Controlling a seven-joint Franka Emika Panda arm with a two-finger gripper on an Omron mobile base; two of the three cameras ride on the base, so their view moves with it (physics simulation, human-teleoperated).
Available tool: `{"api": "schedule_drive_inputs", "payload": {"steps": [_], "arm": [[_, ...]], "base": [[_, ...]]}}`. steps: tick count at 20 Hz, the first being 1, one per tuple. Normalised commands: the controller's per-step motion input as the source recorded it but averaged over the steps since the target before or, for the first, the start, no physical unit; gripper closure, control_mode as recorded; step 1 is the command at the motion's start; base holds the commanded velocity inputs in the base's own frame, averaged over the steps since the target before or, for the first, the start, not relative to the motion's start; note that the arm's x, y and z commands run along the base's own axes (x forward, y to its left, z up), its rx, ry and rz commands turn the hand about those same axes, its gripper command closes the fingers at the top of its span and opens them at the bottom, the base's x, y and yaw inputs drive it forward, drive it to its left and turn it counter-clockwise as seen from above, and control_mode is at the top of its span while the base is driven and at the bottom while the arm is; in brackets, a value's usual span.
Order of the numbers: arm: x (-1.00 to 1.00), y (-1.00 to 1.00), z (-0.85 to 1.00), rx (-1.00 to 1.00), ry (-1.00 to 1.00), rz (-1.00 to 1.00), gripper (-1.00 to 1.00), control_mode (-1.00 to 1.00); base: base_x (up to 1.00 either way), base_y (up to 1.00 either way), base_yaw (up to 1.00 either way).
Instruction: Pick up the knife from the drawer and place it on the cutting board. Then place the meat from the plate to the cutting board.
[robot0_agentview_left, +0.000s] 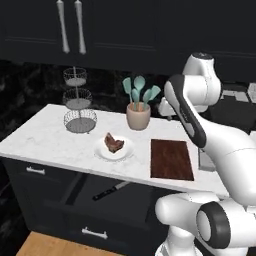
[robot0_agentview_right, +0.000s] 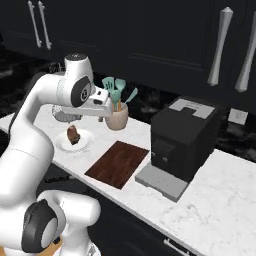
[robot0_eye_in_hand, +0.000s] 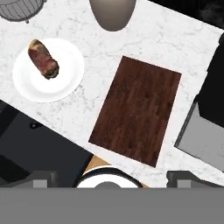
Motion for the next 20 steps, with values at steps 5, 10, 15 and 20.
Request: {"api": "schedule_drive_inputs", "payload": {"steps": [5,10,15,20], "arm": [[0.00,0.00,0.00,0.00,0.00,0.00,-1.00,1.00],[0.00,0.00,0.00,0.00,0.00,0.00,-1.00,1.00],[0.00,0.00,0.00,0.00,0.00,0.00,-1.00,1.00],[0.00,0.00,0.00,0.00,0.00,0.00,-1.00,1.00]], "base": [[0.00,-0.55,0.59],[-0.03,-0.58,0.28],[-0.14,-0.09,0.07],[-0.33,-0.05,0.00]]}}
